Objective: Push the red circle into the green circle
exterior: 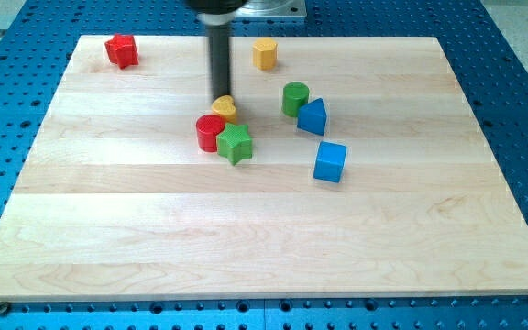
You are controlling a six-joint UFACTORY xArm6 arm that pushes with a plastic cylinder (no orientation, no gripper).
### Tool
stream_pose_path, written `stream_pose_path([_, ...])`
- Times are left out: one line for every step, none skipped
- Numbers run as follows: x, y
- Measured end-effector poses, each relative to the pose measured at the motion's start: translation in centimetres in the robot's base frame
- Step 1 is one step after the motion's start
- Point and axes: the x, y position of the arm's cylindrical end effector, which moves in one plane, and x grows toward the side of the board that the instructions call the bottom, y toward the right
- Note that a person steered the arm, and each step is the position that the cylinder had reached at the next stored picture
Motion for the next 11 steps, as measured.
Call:
stream_pose_path([6.4,-5.5])
stream_pose_path([8.0,-1.3])
stream_pose_path([7.9,6.9])
stream_pose_path([7.1,3.5])
stream_pose_path([6.8,-2.1])
stream_pose_path([4.9,4.3])
stream_pose_path([4.0,2.3])
stream_pose_path([4.0,4.5])
stream_pose_path([4.6,10.9])
stream_pose_path([4.6,11.3])
stream_pose_path([4.4,7.2])
